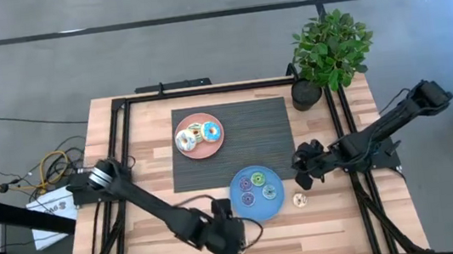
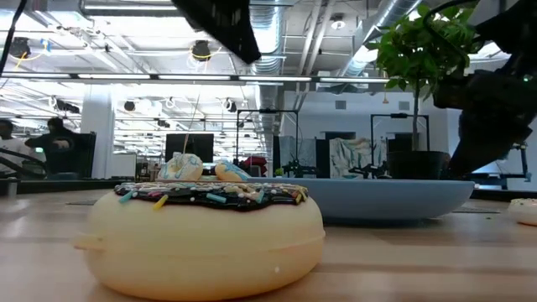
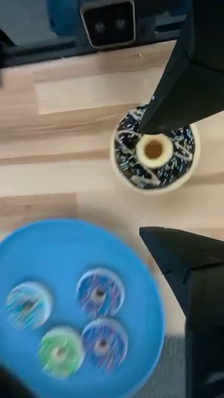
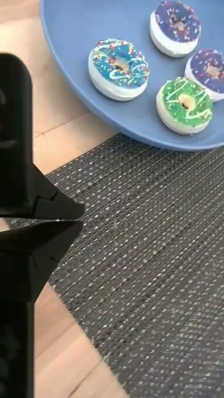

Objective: Pick & Place donuts
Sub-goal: Put the large black donut into the pink plate

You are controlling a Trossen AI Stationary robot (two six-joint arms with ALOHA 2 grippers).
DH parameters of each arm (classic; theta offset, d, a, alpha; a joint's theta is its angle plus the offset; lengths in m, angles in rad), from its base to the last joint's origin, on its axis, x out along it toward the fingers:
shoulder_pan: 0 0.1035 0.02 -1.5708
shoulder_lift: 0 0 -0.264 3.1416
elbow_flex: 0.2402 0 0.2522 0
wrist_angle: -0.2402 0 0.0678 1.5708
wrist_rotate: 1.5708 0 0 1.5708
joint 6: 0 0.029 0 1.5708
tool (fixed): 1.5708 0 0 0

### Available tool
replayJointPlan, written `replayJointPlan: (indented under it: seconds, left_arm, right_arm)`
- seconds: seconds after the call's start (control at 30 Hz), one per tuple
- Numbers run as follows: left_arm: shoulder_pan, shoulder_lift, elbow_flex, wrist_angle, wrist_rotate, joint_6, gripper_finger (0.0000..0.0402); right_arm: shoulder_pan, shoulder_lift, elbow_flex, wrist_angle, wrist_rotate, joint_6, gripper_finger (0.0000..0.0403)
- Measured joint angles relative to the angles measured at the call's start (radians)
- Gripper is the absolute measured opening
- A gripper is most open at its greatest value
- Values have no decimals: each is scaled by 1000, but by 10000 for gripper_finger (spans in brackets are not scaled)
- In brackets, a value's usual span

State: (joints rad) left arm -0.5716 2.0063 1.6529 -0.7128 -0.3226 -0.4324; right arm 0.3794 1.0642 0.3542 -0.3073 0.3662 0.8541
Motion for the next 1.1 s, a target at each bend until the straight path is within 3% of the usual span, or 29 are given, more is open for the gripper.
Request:
replayJointPlan:
  seconds: [0.23,0.57,1.1]
  left_arm:
    - [21,164,144,-110,169,-74,249]
    - [24,191,175,-157,117,-85,249]
    - [46,224,129,-97,195,-89,249]
  right_arm:
    - [0,26,0,5,-1,63,7]
    - [0,37,1,41,-2,59,7]
    - [36,37,1,61,-2,54,7]
